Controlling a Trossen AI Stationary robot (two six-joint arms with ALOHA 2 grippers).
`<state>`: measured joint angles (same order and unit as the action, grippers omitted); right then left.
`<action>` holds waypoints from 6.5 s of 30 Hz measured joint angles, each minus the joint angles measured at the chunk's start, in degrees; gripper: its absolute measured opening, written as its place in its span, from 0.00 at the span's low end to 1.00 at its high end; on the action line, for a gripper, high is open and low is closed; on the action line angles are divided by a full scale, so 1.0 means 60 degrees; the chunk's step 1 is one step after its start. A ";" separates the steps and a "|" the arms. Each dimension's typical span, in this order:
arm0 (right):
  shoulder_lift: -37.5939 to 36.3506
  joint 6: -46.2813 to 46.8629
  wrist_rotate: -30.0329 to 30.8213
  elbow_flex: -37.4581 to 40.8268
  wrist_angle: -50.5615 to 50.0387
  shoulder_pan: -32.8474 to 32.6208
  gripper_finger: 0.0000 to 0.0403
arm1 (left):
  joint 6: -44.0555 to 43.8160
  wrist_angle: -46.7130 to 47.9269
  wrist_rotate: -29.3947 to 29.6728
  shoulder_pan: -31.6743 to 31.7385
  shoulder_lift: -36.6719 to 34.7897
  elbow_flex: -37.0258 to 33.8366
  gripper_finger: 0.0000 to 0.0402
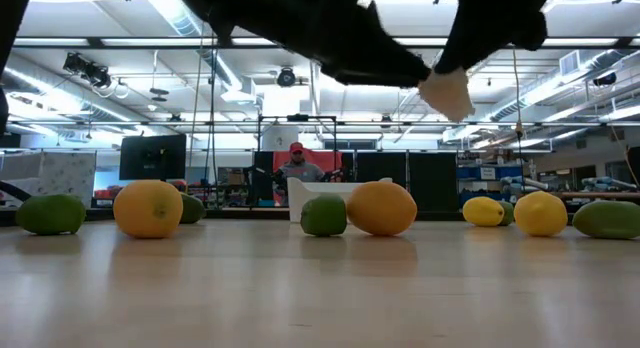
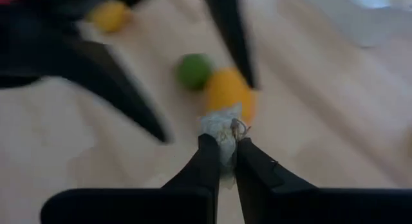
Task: Sort produce into baskets
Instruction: Put the garlic into the top white bin, then put the lemon into the red bin
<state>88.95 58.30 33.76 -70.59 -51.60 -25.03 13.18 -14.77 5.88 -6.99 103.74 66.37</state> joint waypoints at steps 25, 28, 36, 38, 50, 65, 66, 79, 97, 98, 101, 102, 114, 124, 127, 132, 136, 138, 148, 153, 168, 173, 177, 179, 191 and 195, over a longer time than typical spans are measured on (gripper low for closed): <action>0.0345 -0.7921 -0.2283 0.0293 0.4968 0.7687 0.06 | -0.0992 -0.3413 0.1522 0.1479 -0.3963 -0.5821 0.68; 0.1019 -0.8270 -0.3190 0.0323 0.5726 0.8354 0.06 | -0.0975 -0.3294 0.2107 0.1505 -0.4237 -0.6034 0.68; 0.2357 -0.8684 -0.3401 0.0066 0.6552 0.9492 0.14 | -0.1426 -0.2653 0.2464 0.1721 -0.4265 -0.6160 0.68; 0.2507 -0.8763 -0.3565 0.0047 0.6672 0.9668 0.21 | -0.1506 -0.2391 0.2793 0.1813 -0.4265 -0.6161 0.68; 0.2179 -0.9339 -0.4074 0.0029 0.6640 0.9820 0.62 | -0.2174 -0.2490 0.2848 0.2424 -0.4261 -0.6164 0.63; 0.1251 -0.8811 -0.3960 0.0029 0.4373 0.7904 0.66 | -0.2730 -0.2484 0.2720 0.1821 -0.4254 -0.6160 0.62; 0.1135 -0.8748 -0.3813 0.0029 0.4185 0.7739 0.66 | -0.2730 -0.2573 0.2723 0.1772 -0.4254 -0.6160 0.62; 0.0379 -0.8025 -0.4063 0.0029 0.1791 0.6669 0.66 | -0.2727 -0.3175 0.2727 0.1653 -0.3954 -0.6160 0.62; 0.0545 -0.7592 -0.4766 -0.0253 0.0954 0.6865 0.54 | -0.1503 -0.5132 0.2852 0.2256 -0.2848 -0.6153 0.62; 0.0511 -0.7545 -0.4503 -0.0273 0.0569 0.6865 0.54 | -0.1564 -0.5158 0.2864 0.2338 -0.2848 -0.6153 0.62; 0.0427 -0.7177 -0.3180 -0.0273 -0.0669 0.6826 0.54 | -0.1872 -0.5162 0.2880 0.2522 -0.2848 -0.6153 0.62; 0.0406 -0.6961 -0.2685 -0.0273 -0.1153 0.6794 0.54 | -0.1974 -0.5154 0.2880 0.2541 -0.2848 -0.6153 0.62; 0.0040 -0.6058 -0.1822 0.0493 -0.3776 0.7127 0.54 | -0.2052 -0.4975 0.2997 0.2543 -0.2851 -0.6153 0.62; -0.0985 -0.6641 -0.3913 0.2242 -0.0559 0.8908 0.54 | -0.1761 -0.4542 0.3001 0.2543 -0.2851 -0.6153 0.61; -0.0874 -0.6728 -0.4181 0.2394 0.0071 0.9273 0.54 | -0.1779 -0.4507 0.3001 0.2543 -0.2854 -0.6153 0.60; -0.0318 -0.6662 -0.3648 0.2463 0.0202 0.9488 0.54 | -0.1801 -0.4255 0.2997 0.2540 -0.2851 -0.6153 0.60; 0.0036 -0.6595 -0.3677 0.2463 0.0213 0.9426 0.54 | -0.1804 -0.4227 0.2993 0.2540 -0.2855 -0.6153 0.60; 0.0144 -0.6491 -0.3680 0.2463 0.0178 0.9402 0.54 | -0.1808 -0.4221 0.2990 0.2540 -0.2855 -0.6153 0.60; 0.0160 -0.6215 -0.3759 0.2530 0.0213 0.9383 0.54 | -0.1991 -0.4177 0.2986 0.2539 -0.2855 -0.6153 0.60; 0.0160 -0.6239 -0.3907 0.2860 0.0498 0.9400 0.54 | -0.2057 -0.4032 0.2982 0.2532 -0.2855 -0.6153 0.60; 0.0138 -0.6556 -0.4410 0.3293 0.1740 0.9525 0.57 | -0.2238 -0.4086 0.2979 0.2525 -0.2855 -0.6153 0.60; 0.0138 -0.6470 -0.4775 0.3297 0.1863 0.9589 0.55 | -0.2299 -0.4051 0.2958 0.2521 -0.2855 -0.6153 0.60; 0.0142 -0.6404 -0.5000 0.3300 0.2016 0.9583 0.56 | -0.2307 -0.4001 0.2641 0.2521 -0.2855 -0.6153 0.60; 0.0142 -0.6386 -0.5076 0.3304 0.2065 0.9583 0.58 | -0.2309 -0.3984 0.2517 0.2521 -0.2859 -0.6153 0.60; 0.0189 -0.6249 -0.5226 0.3348 0.2623 0.9631 0.73 | -0.2215 -0.3831 0.2385 0.2521 -0.2859 -0.6153 0.60; 0.0186 -0.6287 -0.5286 0.3348 0.2664 0.9630 0.64 | -0.2053 -0.3831 0.2389 0.2521 -0.2859 -0.6153 0.60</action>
<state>90.06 20.58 2.05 -50.50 -35.62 32.75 0.86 -37.76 20.21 8.14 86.59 29.45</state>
